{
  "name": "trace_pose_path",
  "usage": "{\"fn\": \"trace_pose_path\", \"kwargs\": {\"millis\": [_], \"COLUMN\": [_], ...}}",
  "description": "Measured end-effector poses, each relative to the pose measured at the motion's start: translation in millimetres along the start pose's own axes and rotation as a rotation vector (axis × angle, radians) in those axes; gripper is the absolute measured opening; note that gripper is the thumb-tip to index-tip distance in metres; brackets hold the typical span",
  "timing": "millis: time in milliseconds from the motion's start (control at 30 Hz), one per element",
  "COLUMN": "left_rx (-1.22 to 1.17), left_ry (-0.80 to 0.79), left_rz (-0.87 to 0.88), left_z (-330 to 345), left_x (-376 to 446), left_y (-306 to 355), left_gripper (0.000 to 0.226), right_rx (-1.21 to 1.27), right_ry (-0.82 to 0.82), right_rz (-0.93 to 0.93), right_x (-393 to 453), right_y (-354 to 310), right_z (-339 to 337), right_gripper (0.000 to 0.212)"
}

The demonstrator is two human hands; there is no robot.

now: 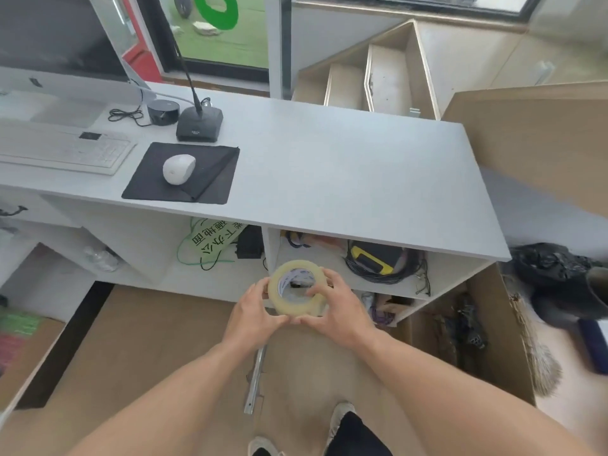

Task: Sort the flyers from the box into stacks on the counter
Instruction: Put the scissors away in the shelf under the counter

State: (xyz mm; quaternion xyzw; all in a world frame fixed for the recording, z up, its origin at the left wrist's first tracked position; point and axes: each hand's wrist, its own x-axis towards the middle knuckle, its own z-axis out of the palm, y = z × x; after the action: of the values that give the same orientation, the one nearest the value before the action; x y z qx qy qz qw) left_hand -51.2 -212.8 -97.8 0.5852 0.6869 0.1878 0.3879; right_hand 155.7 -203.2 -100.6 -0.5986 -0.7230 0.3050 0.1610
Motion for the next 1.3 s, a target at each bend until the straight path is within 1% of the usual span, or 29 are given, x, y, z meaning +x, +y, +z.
{"fn": "trace_pose_path", "kwargs": {"millis": [100, 233, 333, 433, 500, 633, 733, 800, 900, 1133, 1300], "left_rx": [-0.004, -0.013, -0.014, -0.005, 0.034, 0.165, 0.283, 0.340, 0.379, 0.395, 0.397], "left_ry": [-0.031, -0.050, -0.059, -0.069, -0.053, -0.058, -0.073, -0.069, -0.079, -0.069, -0.007], "left_rz": [-0.027, -0.044, 0.010, 0.074, 0.132, 0.265, 0.369, 0.419, 0.441, 0.432, 0.403], "left_z": [26, 75, 118, 157, 179, 209, 220, 229, 242, 260, 263], "left_x": [4, 30, 61, 96, 123, 174, 206, 221, 236, 251, 255], "left_y": [4, 5, -5, -18, -27, -33, -20, -9, 0, 3, -8], "left_gripper": [0.098, 0.095, 0.086, 0.077, 0.072, 0.075, 0.078, 0.078, 0.077, 0.076, 0.078], "right_rx": [0.003, 0.005, 0.028, 0.019, 0.012, 0.068, 0.117, 0.127, 0.121, 0.122, 0.085], "right_ry": [-0.023, 0.025, 0.102, 0.169, 0.243, 0.460, 0.581, 0.631, 0.642, 0.610, 0.606], "right_rz": [0.031, 0.098, 0.154, 0.170, 0.155, 0.151, 0.178, 0.242, 0.337, 0.377, 0.392], "right_x": [-5, 4, 19, 39, 56, 93, 120, 135, 153, 168, 188], "right_y": [28, 79, 127, 173, 200, 245, 263, 272, 283, 301, 306], "right_z": [2, 17, 35, 51, 62, 81, 81, 76, 69, 62, 48], "right_gripper": [0.046, 0.046, 0.042, 0.039, 0.038, 0.037, 0.037, 0.037, 0.037, 0.037, 0.050]}}
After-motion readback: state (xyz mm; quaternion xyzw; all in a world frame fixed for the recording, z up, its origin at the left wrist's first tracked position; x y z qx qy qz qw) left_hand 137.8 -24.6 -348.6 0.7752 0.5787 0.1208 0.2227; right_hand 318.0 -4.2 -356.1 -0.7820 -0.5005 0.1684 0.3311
